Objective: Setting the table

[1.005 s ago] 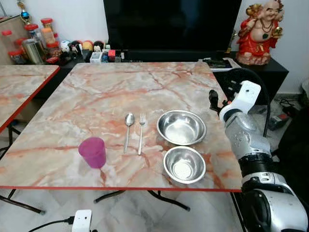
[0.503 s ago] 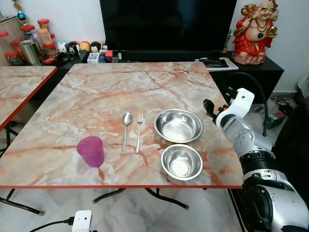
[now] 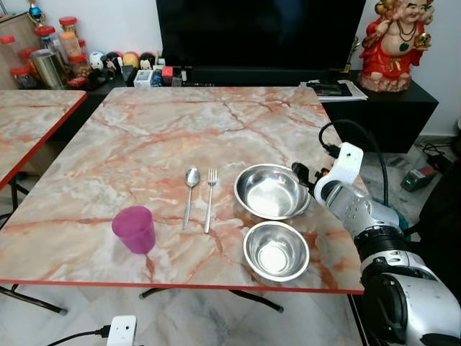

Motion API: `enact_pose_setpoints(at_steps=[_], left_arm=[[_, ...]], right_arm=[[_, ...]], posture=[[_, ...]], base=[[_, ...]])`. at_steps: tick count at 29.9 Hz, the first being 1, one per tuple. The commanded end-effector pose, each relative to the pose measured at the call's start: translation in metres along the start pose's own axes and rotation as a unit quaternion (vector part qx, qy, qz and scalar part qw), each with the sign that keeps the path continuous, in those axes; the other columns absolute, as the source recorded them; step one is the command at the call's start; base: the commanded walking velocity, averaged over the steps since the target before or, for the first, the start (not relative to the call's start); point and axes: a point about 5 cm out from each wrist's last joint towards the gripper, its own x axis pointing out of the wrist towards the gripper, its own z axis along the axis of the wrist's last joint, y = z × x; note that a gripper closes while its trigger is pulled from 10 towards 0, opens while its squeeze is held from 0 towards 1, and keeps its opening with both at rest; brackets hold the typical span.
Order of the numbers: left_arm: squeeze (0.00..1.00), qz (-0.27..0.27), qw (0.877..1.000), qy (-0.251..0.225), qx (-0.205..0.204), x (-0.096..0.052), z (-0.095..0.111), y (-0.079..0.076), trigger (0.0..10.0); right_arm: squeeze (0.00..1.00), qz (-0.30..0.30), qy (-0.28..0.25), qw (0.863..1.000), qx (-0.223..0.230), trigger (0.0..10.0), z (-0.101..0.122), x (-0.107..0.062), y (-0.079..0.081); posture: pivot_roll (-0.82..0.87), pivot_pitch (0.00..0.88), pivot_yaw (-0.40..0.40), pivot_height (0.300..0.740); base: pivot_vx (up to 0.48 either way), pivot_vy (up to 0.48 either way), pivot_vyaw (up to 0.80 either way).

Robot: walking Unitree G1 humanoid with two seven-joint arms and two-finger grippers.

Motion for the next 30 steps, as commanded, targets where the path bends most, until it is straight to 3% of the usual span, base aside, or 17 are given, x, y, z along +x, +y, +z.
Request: enact_pose_setpoints(at_steps=[1,25,26,27,28,30], left_arm=[[0.0,0.003,1.0,0.008,-0.006,-0.001,-0.004,0.003,10.0],[0.0,0.003,1.0,0.012,0.007,-0.002,-0.004,0.008,10.0],[0.0,0.003,1.0,0.012,0.007,-0.002,-0.004,0.008,10.0],[0.0,0.003,1.0,0.012,0.006,-0.002,-0.004,0.008,10.0],[0.0,0.003,1.0,0.012,0.006,-0.002,-0.004,0.008,10.0],[0.0,0.003,1.0,0.012,0.006,-0.002,-0.005,0.008,10.0]], right_arm=[[0.0,-0.01,-0.002,1.0,0.008,10.0,-0.001,0.0,-0.006],[0.0,-0.029,0.011,0.999,0.026,9.8,-0.022,0.003,-0.015],[0.0,-0.03,0.011,0.999,0.027,5.5,-0.023,0.003,-0.015],[0.0,-0.029,0.01,0.999,0.027,4.0,-0.023,0.003,-0.015],[0.0,-0.029,0.01,0.999,0.027,0.1,-0.023,0.003,-0.015],[0.0,-0.026,0.009,0.999,0.026,0.0,-0.022,0.004,-0.015]], posture=[[0.0,0.0,-0.009,0.732],[0.01,0.0,0.002,0.732],[0.01,0.0,0.002,0.732],[0.01,0.0,0.002,0.732],[0.01,0.0,0.002,0.732],[0.01,0.0,0.0,0.732]], base=[[0.0,0.0,0.0],[0.0,0.0,0.0],[0.0,0.0,0.0],[0.0,0.0,0.0],[0.0,0.0,0.0],[0.0,0.0,0.0]])
